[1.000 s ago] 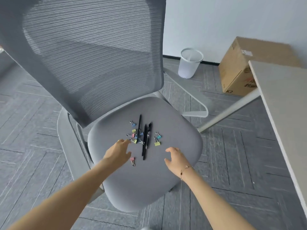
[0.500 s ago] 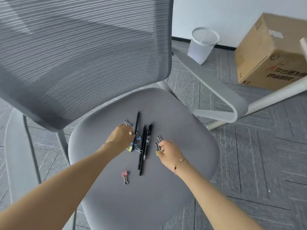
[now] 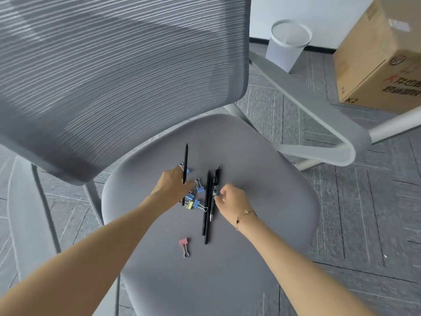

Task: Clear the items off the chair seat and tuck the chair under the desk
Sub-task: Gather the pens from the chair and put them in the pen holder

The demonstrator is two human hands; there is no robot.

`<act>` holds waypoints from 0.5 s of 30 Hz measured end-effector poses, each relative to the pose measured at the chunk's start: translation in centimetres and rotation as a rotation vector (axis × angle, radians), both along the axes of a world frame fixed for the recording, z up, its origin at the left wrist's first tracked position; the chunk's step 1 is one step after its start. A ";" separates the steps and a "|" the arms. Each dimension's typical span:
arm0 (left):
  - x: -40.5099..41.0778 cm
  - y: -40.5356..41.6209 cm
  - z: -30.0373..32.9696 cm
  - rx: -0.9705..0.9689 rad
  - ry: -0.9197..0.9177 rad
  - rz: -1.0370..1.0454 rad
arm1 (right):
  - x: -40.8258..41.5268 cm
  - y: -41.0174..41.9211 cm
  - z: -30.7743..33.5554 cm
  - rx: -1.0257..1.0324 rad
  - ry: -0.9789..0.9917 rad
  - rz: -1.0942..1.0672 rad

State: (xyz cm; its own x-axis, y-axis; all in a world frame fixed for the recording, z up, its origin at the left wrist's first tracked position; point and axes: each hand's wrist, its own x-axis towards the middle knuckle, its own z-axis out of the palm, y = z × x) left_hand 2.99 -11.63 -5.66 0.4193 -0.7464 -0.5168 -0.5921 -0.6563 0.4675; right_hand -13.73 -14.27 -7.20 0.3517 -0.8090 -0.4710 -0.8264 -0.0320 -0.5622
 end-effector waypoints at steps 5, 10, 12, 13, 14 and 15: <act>2.5 1.7 0.6 0.106 -0.009 -0.051 | 2.6 -0.3 -0.4 0.020 0.088 -0.133; 2.1 3.0 1.2 0.240 0.048 -0.183 | 3.8 -0.6 -0.8 0.064 0.041 -0.237; 1.3 3.8 1.3 0.285 0.081 -0.246 | 3.6 -0.3 -0.6 0.098 0.045 -0.257; 0.8 4.1 1.1 0.297 0.112 -0.261 | 3.6 -0.1 -0.4 0.129 0.048 -0.261; 0.4 4.4 0.9 0.295 0.146 -0.269 | 3.5 0.1 -0.3 0.155 0.044 -0.259; -0.1 4.6 0.7 0.288 0.173 -0.272 | 3.4 0.2 -0.3 0.179 0.037 -0.249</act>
